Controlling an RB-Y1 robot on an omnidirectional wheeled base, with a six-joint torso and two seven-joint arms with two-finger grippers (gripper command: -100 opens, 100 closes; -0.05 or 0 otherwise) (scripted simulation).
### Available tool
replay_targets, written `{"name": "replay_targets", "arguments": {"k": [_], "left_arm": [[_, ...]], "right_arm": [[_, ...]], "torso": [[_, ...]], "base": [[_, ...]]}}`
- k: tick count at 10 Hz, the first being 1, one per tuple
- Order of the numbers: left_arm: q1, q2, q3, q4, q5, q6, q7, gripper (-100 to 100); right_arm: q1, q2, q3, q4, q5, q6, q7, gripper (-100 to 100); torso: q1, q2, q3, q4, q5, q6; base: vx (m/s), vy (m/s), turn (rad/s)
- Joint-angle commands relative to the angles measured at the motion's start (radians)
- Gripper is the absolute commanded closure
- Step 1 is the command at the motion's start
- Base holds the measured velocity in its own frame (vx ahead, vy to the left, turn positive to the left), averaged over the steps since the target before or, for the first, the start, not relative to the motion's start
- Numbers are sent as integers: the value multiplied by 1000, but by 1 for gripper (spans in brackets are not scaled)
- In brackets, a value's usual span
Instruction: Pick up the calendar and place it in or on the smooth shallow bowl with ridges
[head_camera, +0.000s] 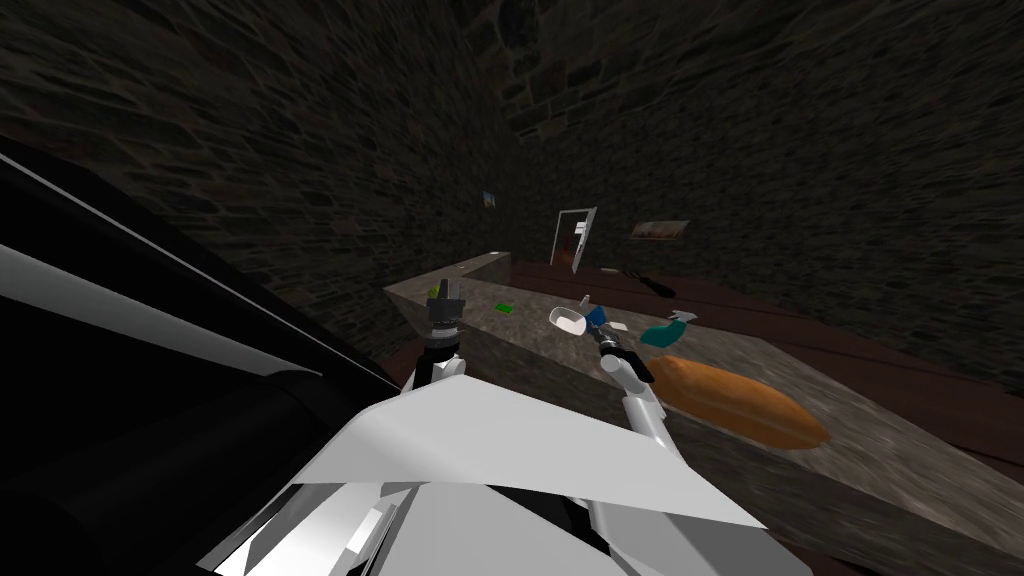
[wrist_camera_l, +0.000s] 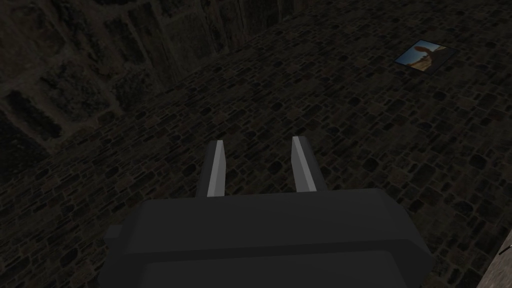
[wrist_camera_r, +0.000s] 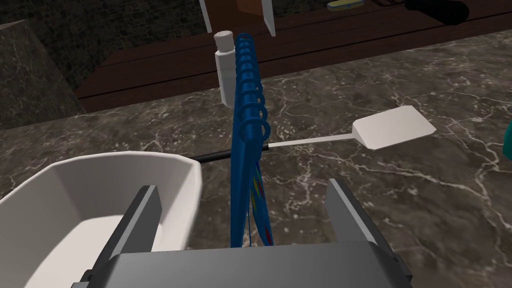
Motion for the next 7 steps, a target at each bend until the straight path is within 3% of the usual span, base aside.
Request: {"name": "replay_targets", "arguments": {"k": [1, 5, 6, 7], "left_arm": [[0, 0, 0, 0, 0, 0, 0, 0], [0, 0, 0, 0, 0, 0, 0, 0], [0, 0, 0, 0, 0, 0, 0, 0], [0, 0, 0, 0, 0, 0, 0, 0]], "right_arm": [[0, 0, 0, 0, 0, 0, 0, 100], [0, 1, 0, 0, -1, 0, -1, 100], [0, 1, 0, 0, -1, 0, -1, 0], [0, 1, 0, 0, -1, 0, -1, 100]], "torso": [[0, 0, 0, 0, 0, 0], [1, 1, 0, 0, 1, 0], [1, 0, 0, 0, 1, 0], [1, 0, 0, 0, 1, 0]], "base": [[0, 0, 0], [0, 0, 0], [0, 0, 0], [0, 0, 0]]}}
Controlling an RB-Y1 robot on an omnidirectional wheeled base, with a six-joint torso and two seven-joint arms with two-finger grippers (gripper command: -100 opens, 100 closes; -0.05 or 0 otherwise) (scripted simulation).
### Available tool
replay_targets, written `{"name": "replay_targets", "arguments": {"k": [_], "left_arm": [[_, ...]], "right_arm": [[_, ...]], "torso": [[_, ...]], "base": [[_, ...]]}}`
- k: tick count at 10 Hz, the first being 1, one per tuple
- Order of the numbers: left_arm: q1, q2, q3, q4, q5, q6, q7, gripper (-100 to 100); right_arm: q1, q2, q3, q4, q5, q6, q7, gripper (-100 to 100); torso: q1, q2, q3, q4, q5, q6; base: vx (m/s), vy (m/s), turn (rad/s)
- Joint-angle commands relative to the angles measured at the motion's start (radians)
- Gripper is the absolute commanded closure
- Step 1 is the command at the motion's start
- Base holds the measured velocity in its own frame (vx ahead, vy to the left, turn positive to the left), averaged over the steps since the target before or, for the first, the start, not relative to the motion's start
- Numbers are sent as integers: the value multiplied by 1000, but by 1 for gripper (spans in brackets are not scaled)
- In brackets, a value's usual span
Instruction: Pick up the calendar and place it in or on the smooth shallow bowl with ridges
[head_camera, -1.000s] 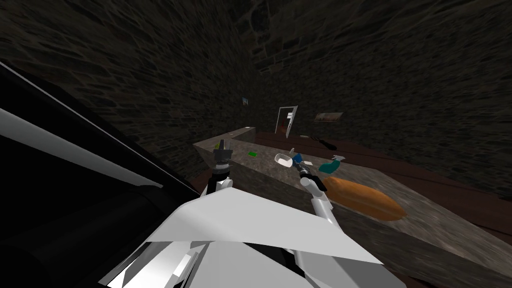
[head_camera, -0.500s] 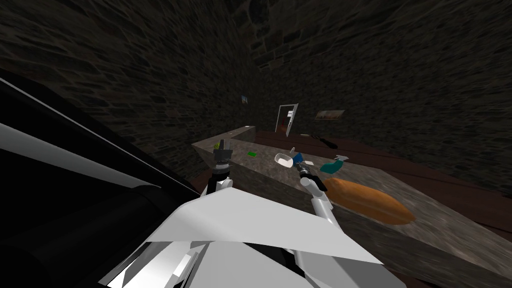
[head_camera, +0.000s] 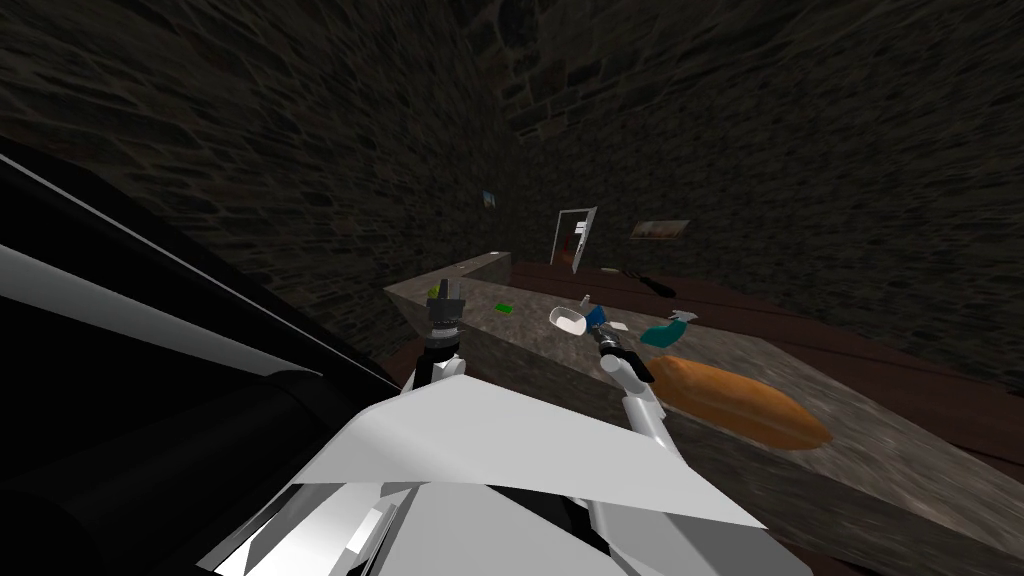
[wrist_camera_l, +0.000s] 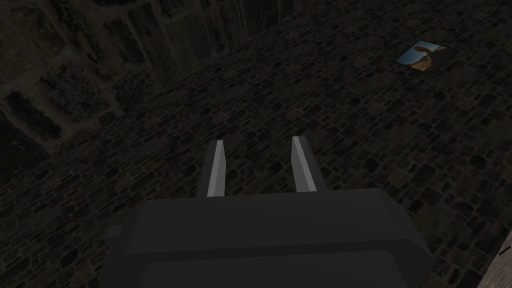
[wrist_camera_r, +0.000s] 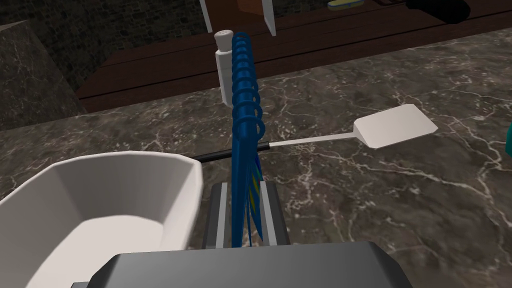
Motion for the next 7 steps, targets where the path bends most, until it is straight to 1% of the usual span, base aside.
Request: {"name": "replay_targets", "arguments": {"k": [1, 2, 4, 7], "left_arm": [[0, 0, 0, 0, 0, 0, 0, 0], [0, 0, 0, 0, 0, 0, 0, 0], [0, 0, 0, 0, 0, 0, 0, 0], [0, 0, 0, 0, 0, 0, 0, 0]], "right_arm": [[0, 0, 0, 0, 0, 0, 0, 0], [-3, 5, -1, -4, -3, 11, -5, 100], [-12, 10, -5, -10, -7, 25, -12, 100], [-49, 22, -22, -32, -22, 74, -38, 100]], "torso": [[0, 0, 0, 0, 0, 0], [0, 0, 0, 0, 0, 0], [4, 9, 3, -2, -2, 1], [7, 18, 7, -2, -3, 0]], "base": [[0, 0, 0], [-94, 24, -17], [-146, 71, -26], [-216, 80, -56]]}}
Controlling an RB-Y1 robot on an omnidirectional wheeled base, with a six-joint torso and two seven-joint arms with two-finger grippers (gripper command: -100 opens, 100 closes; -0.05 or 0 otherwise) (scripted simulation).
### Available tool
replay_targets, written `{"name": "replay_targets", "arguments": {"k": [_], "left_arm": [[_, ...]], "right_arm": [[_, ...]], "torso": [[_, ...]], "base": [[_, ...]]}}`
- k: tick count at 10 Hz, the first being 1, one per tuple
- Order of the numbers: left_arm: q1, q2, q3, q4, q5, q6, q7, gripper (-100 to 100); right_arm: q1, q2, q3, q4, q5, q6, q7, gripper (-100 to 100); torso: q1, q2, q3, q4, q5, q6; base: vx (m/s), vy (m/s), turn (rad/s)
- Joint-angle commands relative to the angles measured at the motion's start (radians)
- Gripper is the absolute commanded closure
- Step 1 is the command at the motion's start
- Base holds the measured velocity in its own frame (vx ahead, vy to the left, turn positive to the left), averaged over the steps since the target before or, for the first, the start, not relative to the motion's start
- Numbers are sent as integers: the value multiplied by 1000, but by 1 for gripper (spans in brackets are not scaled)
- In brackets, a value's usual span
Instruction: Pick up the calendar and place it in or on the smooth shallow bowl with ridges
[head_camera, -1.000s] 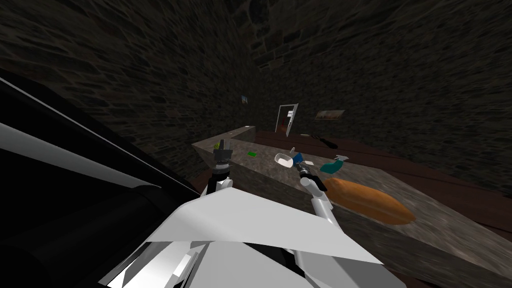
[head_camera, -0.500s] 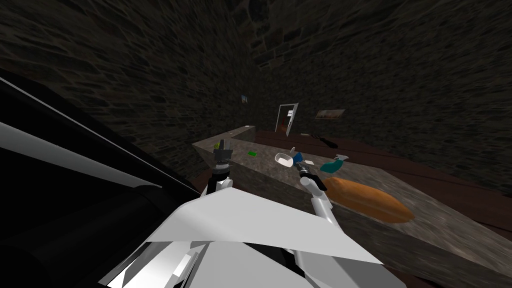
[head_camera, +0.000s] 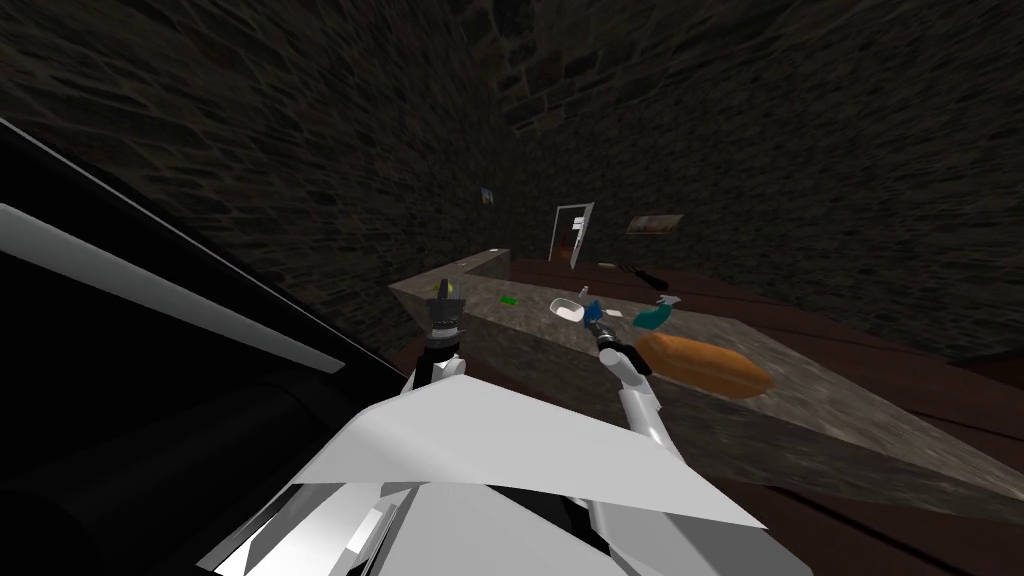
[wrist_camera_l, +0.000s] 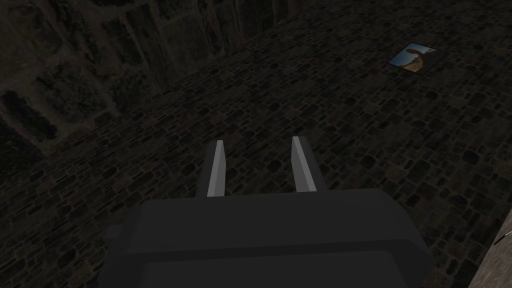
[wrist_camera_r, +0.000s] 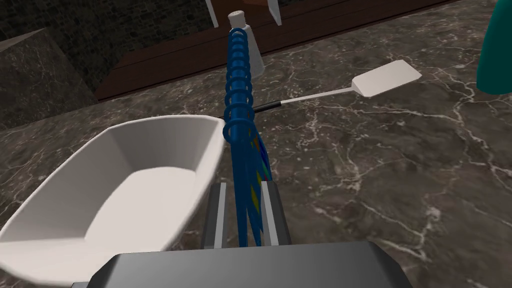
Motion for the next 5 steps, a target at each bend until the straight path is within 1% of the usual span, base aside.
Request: {"name": "replay_targets", "arguments": {"k": [1, 2, 3, 4, 5], "left_arm": [[0, 0, 0, 0, 0, 0, 0, 0], [0, 0, 0, 0, 0, 0, 0, 0], [0, 0, 0, 0, 0, 0, 0, 0], [0, 0, 0, 0, 0, 0, 0, 0], [0, 0, 0, 0, 0, 0, 0, 0]], "right_arm": [[-20, 3, -6, -8, -10, 22, -16, 100], [-36, 6, -14, -21, -17, 42, -29, 100], [-45, 8, -18, -27, -20, 51, -35, 100], [-53, 10, -22, -33, -24, 59, -41, 100], [-74, 14, -32, -49, -31, 79, -55, 100]], "torso": [[0, 0, 0, 0, 0, 0], [-1, 0, 0, 1, 0, 0], [-2, 0, 1, 1, 0, 0], [-1, -2, 0, 1, 0, 0], [-1, -4, -1, 1, 0, -1]], "base": [[-215, 60, -31], [-211, 48, -58], [-160, 59, -43], [-110, 57, -33], [-159, 66, -75]]}}
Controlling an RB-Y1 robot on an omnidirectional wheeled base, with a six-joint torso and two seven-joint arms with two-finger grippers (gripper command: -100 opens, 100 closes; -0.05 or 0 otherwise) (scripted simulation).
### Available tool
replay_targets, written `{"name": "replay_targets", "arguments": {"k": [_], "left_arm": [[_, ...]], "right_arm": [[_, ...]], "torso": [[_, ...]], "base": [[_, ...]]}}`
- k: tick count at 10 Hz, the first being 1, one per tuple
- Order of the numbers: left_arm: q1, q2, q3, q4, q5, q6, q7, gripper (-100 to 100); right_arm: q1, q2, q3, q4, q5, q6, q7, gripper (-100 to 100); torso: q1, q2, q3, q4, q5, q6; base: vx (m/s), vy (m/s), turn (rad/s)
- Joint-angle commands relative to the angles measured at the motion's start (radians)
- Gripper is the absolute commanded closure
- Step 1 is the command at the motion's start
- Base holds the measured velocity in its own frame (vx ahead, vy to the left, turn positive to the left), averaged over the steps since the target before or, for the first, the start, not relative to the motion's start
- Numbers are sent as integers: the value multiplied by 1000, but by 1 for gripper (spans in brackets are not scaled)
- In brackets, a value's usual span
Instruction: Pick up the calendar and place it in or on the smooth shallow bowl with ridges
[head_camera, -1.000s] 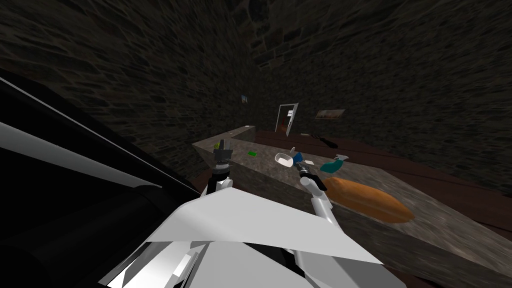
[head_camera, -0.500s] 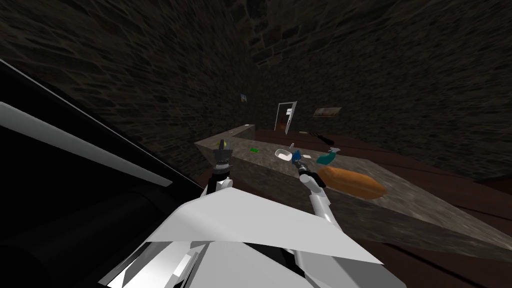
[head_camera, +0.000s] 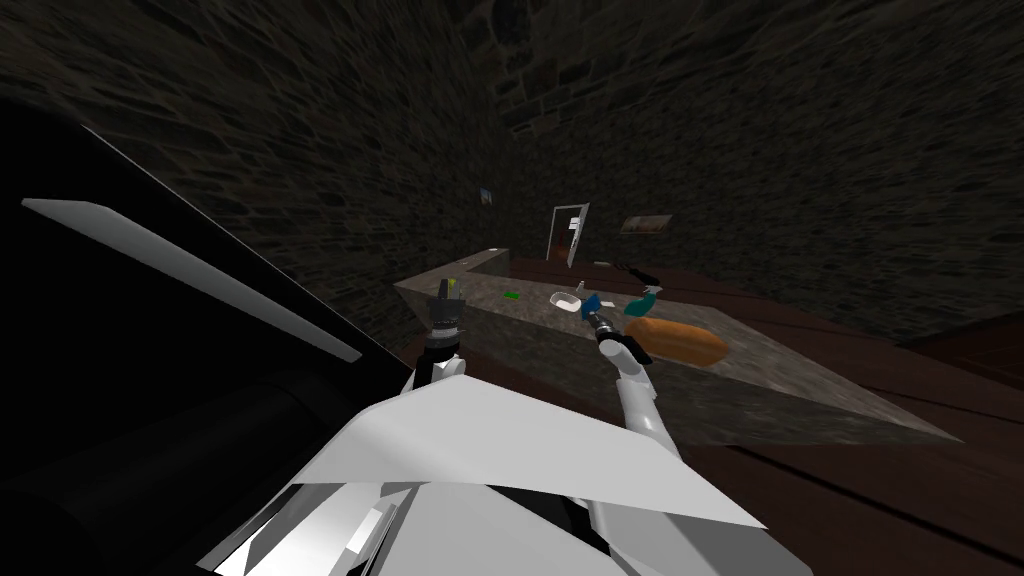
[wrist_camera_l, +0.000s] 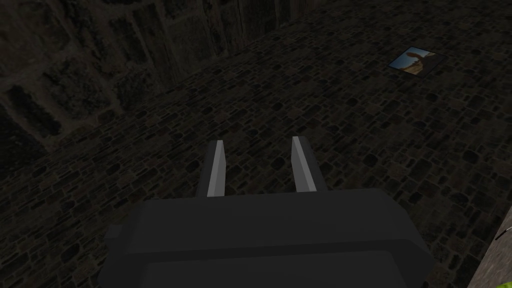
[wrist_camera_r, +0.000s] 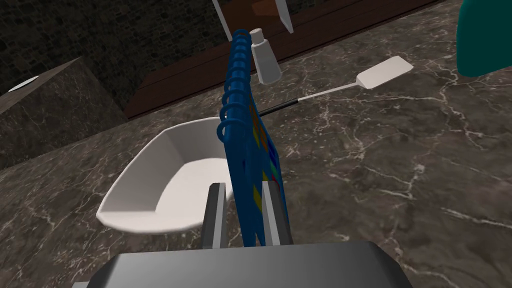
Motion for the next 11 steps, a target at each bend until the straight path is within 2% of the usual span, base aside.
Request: {"name": "replay_targets", "arguments": {"k": [1, 2, 4, 6, 10, 11], "left_arm": [[0, 0, 0, 0, 0, 0, 0, 0], [0, 0, 0, 0, 0, 0, 0, 0], [0, 0, 0, 0, 0, 0, 0, 0], [1, 0, 0, 0, 0, 0, 0, 0], [1, 0, 0, 0, 0, 0, 0, 0], [1, 0, 0, 0, 0, 0, 0, 0]], "right_arm": [[-29, -14, 7, 7, -25, 4, -19, 100], [-39, -17, 3, -5, -21, -5, -21, 100], [-31, -25, 3, -11, -18, -22, -18, 100], [-19, -38, 3, -21, -17, -43, -18, 100], [15, -69, 4, -49, -20, -98, -23, 100], [4, -62, 2, -39, -18, -91, -21, 100]], "torso": [[0, 0, 0, 0, 0, 0], [1, 0, 0, 0, 0, 0], [6, -13, -6, -1, 1, -2], [5, -25, -13, -4, 1, -4], [4, -29, -16, -4, 1, -4], [5, -28, -15, -4, 1, -4]], "base": [[-153, 80, -94], [-43, 129, -106], [137, 135, -2], [229, 105, 54], [238, 106, 58], [92, 53, 9]]}}
